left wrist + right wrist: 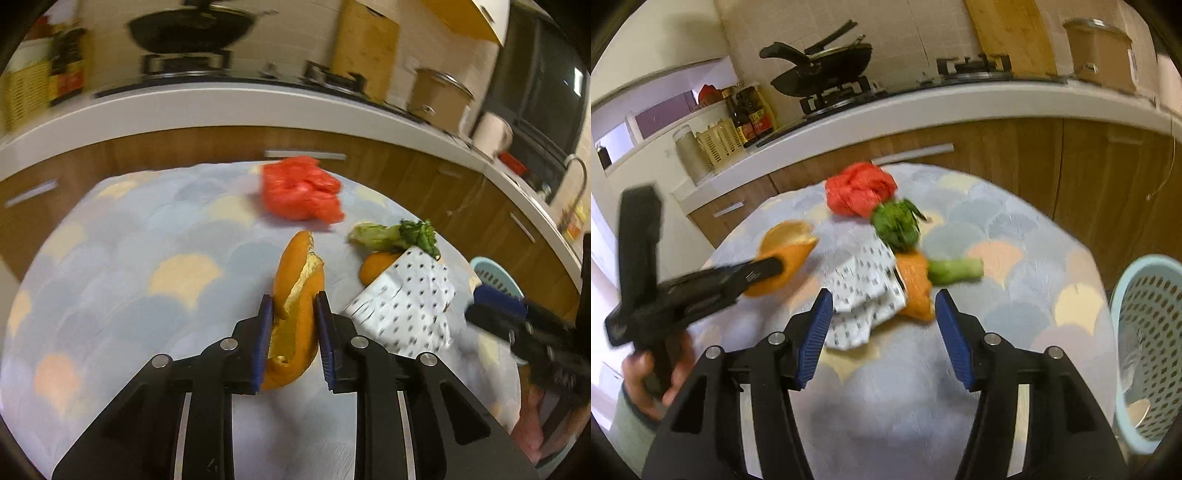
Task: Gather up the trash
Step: 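Grasp the orange peel with the left tool while the right tool grasps the white patterned paper, then carry the peel and paper over the basket and open both tools, then move both open tools back toward the vegetable scraps on the table, then grasp the green vegetable stalk with the left tool while the right tool grasps the leafy greens, then carry both vegetable pieces over the basket and open both tools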
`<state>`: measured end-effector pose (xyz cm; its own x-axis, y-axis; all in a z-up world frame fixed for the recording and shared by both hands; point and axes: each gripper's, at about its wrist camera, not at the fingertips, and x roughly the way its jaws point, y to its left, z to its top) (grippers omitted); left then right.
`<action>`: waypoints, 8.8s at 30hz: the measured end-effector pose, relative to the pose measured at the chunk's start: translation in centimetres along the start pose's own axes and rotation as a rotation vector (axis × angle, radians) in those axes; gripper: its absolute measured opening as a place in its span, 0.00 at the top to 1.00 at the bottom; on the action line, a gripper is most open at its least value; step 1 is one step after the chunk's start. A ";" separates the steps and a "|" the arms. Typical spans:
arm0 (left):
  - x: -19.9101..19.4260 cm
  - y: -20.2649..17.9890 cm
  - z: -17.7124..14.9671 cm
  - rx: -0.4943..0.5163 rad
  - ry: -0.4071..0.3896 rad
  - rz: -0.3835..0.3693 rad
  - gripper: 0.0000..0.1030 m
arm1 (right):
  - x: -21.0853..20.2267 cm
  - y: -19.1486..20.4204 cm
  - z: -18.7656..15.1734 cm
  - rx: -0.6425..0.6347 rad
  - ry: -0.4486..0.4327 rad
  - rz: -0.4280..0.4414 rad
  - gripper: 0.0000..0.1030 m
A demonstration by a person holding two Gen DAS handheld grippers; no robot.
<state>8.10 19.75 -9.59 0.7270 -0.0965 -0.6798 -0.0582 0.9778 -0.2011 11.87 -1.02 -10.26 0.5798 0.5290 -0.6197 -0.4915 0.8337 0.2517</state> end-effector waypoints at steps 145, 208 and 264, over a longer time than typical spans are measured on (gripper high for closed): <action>-2.1 -21.3 2.7 0.165 -0.140 -0.292 0.50 | -11.9 -14.7 -0.3 0.168 -0.073 -0.190 0.72; -3.9 0.2 -6.2 -0.085 0.048 -0.005 0.68 | 0.3 -2.4 -1.1 0.168 0.122 0.050 0.72; -5.7 -10.2 0.6 0.015 -0.111 -0.175 0.80 | -8.3 -8.0 1.5 0.166 -0.087 -0.250 0.80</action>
<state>4.99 10.41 -3.25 0.7962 -0.2449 -0.5532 0.0853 0.9507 -0.2982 12.02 -11.88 -5.99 0.7263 0.3098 -0.6136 -0.2181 0.9504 0.2218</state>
